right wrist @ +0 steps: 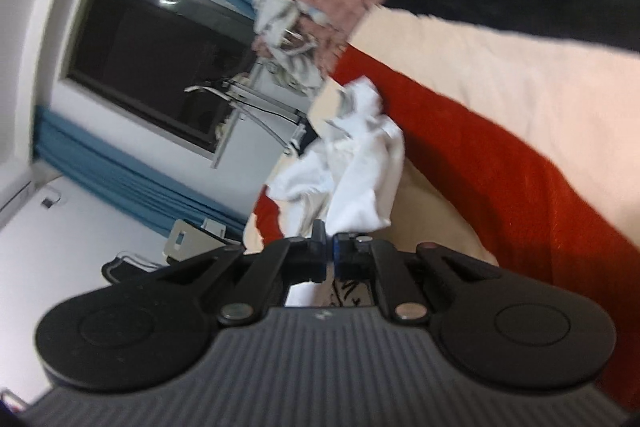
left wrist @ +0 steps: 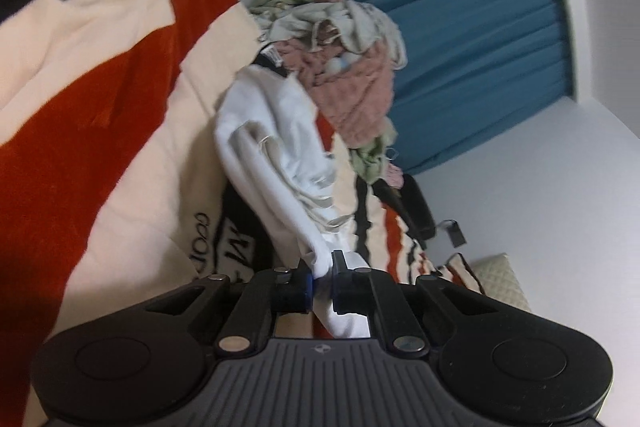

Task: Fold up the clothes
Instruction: 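Grasp the folded edge with both grippers and fold it over again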

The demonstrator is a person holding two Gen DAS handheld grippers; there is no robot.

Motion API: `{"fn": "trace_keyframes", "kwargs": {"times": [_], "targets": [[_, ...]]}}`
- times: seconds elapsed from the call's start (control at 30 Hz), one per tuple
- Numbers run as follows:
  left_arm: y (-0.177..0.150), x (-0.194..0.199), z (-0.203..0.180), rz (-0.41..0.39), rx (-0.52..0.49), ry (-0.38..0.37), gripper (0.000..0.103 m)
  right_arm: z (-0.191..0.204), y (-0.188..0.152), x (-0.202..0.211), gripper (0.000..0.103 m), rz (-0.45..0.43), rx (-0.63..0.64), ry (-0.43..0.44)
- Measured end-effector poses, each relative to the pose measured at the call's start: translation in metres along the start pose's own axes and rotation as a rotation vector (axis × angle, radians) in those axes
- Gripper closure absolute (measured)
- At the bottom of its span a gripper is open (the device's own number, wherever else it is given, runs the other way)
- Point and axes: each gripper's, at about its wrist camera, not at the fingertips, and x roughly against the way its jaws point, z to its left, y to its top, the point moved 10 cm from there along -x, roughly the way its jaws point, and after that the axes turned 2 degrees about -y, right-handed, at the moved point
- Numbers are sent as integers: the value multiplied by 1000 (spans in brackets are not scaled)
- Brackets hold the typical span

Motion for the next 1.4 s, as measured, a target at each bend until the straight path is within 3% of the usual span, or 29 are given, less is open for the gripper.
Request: {"fn": "trace_keyframes", "kwargs": {"times": [0.13,0.2,0.43,0.6,0.77,0.93,1.13,1.3,1.4], "targets": [[-15,31,-23,-15,-72,-15,95,12,-7,35,97,-44,59,26],[-24,46,-32,-16,-83,-28,95,19,-14,53,97,-67,145,0],[-62,110,-60,-12,-132,-66,95,37,-39,122,97,-158,320,34],[-83,148,-70,-13,-117,-83,95,45,-57,159,97,-182,370,63],[-83,157,-68,-21,-113,-51,95,45,-65,163,97,-154,345,64],[-55,132,-76,-30,-84,-32,95,59,-41,134,97,-141,310,43],[8,66,-96,-20,-115,29,94,80,10,70,97,-111,228,1],[53,-8,-79,27,-56,87,94,69,51,-10,96,-88,174,-122],[70,-52,-54,57,3,126,94,42,61,-62,96,-54,122,-216]]}}
